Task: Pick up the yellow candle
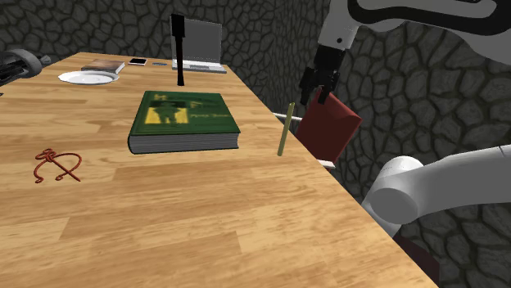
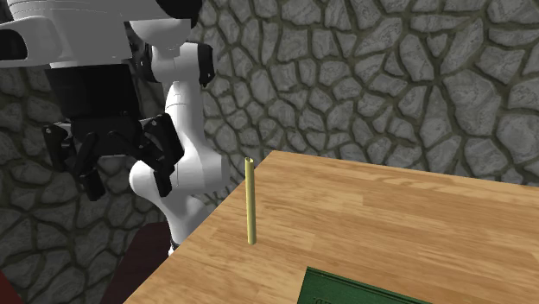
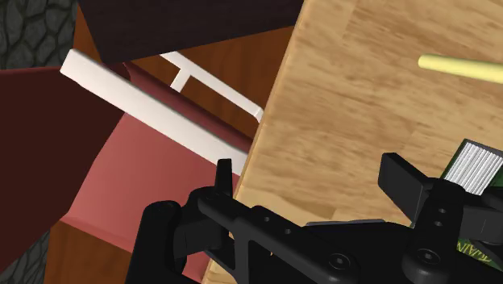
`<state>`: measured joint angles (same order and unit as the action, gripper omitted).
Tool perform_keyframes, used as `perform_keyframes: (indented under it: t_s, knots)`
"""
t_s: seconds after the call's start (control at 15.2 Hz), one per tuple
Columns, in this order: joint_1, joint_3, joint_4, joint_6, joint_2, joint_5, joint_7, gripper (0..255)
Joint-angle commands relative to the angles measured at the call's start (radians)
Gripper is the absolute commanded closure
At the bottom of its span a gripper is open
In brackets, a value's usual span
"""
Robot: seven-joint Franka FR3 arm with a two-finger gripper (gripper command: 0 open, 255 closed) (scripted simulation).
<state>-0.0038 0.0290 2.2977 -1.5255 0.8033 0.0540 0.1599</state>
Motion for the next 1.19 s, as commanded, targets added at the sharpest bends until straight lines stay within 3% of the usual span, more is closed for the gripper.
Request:
perform_keyframes:
  t_s: [0.0,0.79,1.12]
  knots:
    - [0.0,0.0,0.0,0.0,0.0,0.0,0.0,0]
    - [0.046,-0.301,-0.198,0.095,-0.097,0.126,0.339,0]
    - [0.051,-0.315,-0.138,0.049,-0.082,0.135,0.346,0]
